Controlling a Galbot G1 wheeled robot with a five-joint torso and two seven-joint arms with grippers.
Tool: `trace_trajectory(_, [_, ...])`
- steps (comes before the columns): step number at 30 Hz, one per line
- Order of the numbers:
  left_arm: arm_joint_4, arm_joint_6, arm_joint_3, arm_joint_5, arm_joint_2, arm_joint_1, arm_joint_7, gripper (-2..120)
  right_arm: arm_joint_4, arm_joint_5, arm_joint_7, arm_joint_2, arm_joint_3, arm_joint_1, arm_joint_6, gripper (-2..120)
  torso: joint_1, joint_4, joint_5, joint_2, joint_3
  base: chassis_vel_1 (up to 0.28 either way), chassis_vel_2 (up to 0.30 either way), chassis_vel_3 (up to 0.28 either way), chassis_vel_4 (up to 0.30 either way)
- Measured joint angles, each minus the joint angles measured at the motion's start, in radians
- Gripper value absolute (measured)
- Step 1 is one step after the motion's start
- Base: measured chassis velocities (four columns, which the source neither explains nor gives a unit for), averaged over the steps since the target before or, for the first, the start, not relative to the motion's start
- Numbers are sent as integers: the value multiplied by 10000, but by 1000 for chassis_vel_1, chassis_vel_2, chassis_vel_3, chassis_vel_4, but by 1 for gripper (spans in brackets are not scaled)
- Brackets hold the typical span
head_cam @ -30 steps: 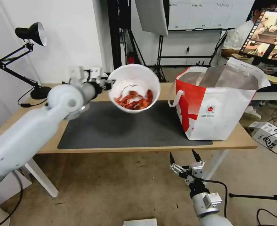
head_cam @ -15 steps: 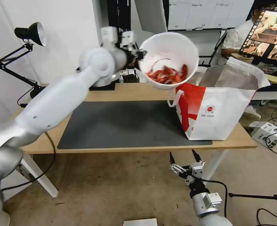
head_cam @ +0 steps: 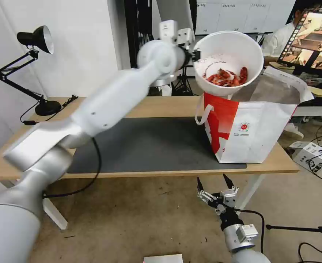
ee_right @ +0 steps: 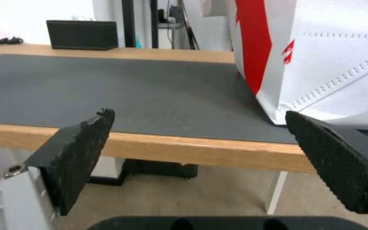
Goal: Pick up the trash from the table and place it into the takeout bag.
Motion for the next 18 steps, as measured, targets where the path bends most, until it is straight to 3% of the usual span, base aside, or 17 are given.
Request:
trace_trajectory(2, [282, -514, 105, 548, -548, 164, -84, 0, 0, 0, 1, 0, 0, 0, 0, 100, 0, -3, 2, 0, -1, 0, 0, 0, 0])
trace_trajectory(5, [231, -1074, 430, 1218, -763, 464, -98, 0, 0, 0, 0, 0, 0, 0, 0, 100, -1, -3, 0, 0, -1, 0, 0, 0, 0])
trace_trajectory(12, [-341, -1493, 1255, 2429, -678, 948, -104, 0, 0, 0, 0, 0, 0, 0, 0, 100, -2, 3, -3, 1, -1, 0, 0, 0, 0])
trace_trajectory(18, [-450, -1494, 1666, 2807, -602, 989, -226, 0, 0, 0, 0, 0, 1, 0, 0, 100, -1, 3, -3, 0, 0, 0, 0, 0, 0])
